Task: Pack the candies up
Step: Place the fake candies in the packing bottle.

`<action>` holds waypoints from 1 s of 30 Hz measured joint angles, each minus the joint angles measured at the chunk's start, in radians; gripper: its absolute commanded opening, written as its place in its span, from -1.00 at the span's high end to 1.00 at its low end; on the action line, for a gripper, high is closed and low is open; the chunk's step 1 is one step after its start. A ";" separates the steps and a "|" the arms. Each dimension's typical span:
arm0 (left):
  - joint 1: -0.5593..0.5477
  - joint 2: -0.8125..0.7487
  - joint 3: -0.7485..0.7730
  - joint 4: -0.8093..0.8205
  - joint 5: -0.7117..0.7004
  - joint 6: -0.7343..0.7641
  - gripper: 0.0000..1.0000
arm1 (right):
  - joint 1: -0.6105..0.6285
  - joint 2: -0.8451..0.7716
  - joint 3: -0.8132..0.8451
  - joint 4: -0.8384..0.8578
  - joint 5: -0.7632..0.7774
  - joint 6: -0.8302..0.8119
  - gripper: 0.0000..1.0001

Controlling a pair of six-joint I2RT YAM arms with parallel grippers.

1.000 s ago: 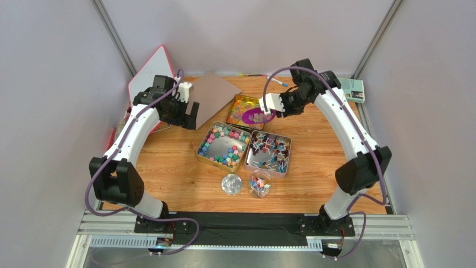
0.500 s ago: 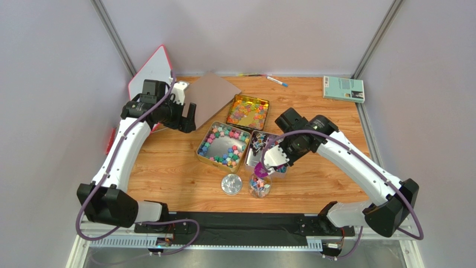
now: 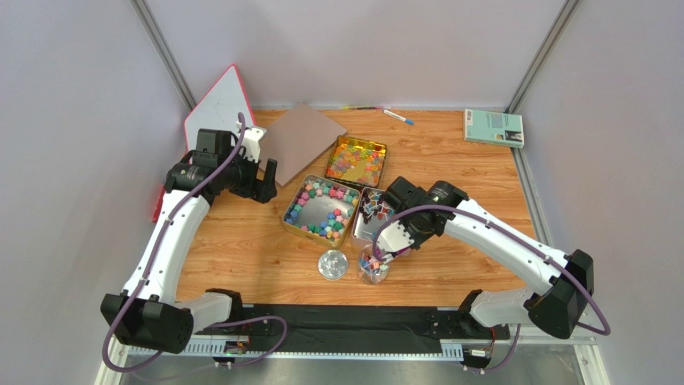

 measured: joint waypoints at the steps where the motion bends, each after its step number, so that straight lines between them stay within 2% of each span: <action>1: 0.000 -0.005 -0.005 0.001 -0.002 -0.002 -0.88 | 0.005 0.007 0.000 0.005 0.017 0.006 1.00; 14: 0.001 -0.085 -0.063 0.035 -0.001 -0.007 -0.89 | 0.130 0.044 0.009 0.016 0.207 0.085 1.00; 30: 0.001 -0.170 -0.063 0.051 0.023 -0.027 -0.89 | 0.200 0.046 0.086 0.015 0.327 0.131 1.00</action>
